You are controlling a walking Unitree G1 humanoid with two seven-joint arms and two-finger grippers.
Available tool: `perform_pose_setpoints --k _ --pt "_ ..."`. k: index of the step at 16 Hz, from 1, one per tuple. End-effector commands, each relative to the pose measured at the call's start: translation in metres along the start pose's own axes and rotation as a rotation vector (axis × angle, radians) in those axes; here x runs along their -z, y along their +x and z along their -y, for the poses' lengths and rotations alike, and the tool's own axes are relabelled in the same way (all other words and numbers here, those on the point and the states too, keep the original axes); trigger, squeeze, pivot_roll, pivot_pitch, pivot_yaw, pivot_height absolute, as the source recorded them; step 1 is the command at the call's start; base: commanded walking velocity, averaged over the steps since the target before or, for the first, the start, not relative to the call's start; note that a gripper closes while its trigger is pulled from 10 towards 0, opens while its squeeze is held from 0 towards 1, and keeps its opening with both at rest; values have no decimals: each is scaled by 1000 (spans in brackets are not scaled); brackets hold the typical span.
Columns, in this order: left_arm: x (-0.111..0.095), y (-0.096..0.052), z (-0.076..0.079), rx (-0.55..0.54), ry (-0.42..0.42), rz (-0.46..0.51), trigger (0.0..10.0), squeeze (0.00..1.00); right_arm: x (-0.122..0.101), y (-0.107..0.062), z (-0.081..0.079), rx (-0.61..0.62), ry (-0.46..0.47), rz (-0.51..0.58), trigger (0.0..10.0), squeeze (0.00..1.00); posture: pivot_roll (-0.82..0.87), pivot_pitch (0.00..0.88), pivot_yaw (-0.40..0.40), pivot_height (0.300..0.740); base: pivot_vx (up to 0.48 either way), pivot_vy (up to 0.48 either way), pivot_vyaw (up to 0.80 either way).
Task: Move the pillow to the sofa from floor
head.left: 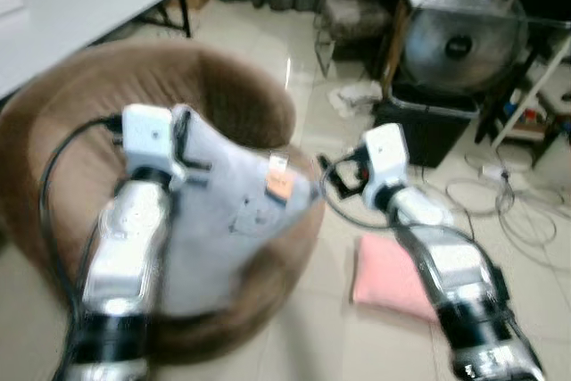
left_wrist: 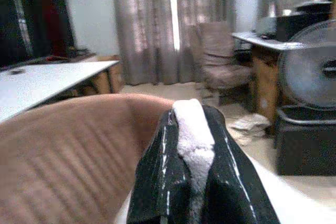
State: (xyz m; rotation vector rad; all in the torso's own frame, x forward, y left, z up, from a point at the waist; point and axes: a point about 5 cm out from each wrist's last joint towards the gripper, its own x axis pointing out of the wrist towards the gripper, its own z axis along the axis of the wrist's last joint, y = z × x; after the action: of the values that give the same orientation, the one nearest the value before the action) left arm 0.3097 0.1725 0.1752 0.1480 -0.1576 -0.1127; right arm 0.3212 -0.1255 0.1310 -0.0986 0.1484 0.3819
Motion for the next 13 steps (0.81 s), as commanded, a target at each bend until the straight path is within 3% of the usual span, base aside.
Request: perform_pose_setpoints --k 1,13 --pt "-15 3 -6 -11 26 61 10000 0 -5 1 2 14 3 15 10000 0 101 0 -49 740 386 0 0" --pt "-15 11 2 38 25 51 10000 0 -2 -5 6 44 7 7 10000 0 62 0 -11 740 383 0 0"
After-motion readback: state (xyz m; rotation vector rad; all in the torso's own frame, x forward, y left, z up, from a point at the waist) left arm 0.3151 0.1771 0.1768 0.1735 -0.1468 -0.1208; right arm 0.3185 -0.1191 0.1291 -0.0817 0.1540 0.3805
